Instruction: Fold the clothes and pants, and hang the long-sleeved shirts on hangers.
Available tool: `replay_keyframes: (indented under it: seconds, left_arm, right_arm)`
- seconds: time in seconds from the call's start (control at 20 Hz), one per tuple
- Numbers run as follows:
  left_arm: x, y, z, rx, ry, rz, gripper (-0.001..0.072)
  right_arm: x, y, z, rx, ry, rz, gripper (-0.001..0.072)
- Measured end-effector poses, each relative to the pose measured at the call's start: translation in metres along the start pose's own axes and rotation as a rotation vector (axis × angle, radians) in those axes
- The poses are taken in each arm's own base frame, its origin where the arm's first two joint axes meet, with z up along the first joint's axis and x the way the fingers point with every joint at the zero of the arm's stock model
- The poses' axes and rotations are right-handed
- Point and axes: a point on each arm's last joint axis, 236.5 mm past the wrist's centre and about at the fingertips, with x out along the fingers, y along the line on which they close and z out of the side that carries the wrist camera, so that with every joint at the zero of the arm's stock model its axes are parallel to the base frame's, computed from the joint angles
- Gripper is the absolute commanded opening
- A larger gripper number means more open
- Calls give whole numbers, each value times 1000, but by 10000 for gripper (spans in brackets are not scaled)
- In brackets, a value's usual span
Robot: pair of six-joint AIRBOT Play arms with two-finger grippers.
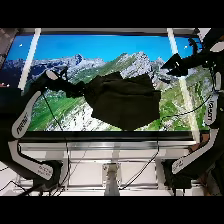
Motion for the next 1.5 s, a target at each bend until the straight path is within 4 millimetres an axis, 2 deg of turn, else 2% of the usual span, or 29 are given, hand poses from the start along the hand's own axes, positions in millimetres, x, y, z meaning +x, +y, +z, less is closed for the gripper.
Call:
replay_keyframes:
  seconds: [0.05, 0.1, 0.15, 0.2, 0.4, 0.45, 0.5, 0.55, 0.6, 0.7, 0.85, 0.95, 1.15, 1.25, 1.35, 1.5]
  left_arm:
    - [5, 0, 3, -16, -9, -9, 332]
    - [9, 0, 5, -31, -15, -18, 222]
    - [12, -2, 6, -45, -20, -28, 68]
    - [14, -3, 7, -57, -23, -38, 7]
    - [10, -12, 14, -80, -48, -77, 4]
    - [3, -17, 17, -73, -64, -86, 3]
    - [-5, -21, 20, -58, -81, -90, 3]
    - [-16, -25, 24, -35, -105, -89, 3]
    - [-30, -28, 27, -3, -132, -79, 3]
    - [-63, -29, 33, 83, -190, -18, 3]
    - [-118, -18, 30, 206, -256, 150, 4]
    - [-156, -6, 24, 266, -285, 275, 4]
    - [-221, 28, 9, 307, -315, 529, 5]
    - [-240, 42, 0, 298, -303, 613, 5]
    - [-250, 51, -6, 291, -291, 662, 5]
    - [-257, 56, -10, 280, -282, 693, 5]
  right_arm:
    - [0, 1, 1, 0, -4, 5, 548]
    - [0, 2, 2, 1, -9, 9, 547]
    - [0, 2, 3, 0, -14, 10, 548]
    - [0, 3, 5, 1, -22, 13, 547]
    - [-1, 4, 12, 0, -52, 15, 538]
    - [-1, 5, 13, -1, -55, 16, 466]
    - [-2, 5, 13, -2, -55, 17, 282]
    - [-2, 5, 13, -3, -52, 15, 195]
    - [-2, 3, 11, -4, -44, 7, 225]
    - [-2, -4, 7, -5, -30, -22, 393]
    - [3, -12, 4, -1, -10, -44, 409]
    - [13, -17, -1, 9, 22, -53, 410]
    - [49, -26, -25, 40, 138, -54, 409]
    - [71, -30, -39, 54, 204, -56, 411]
    - [92, -31, -53, 59, 267, -53, 531]
    - [118, -29, -67, 59, 329, -47, 551]
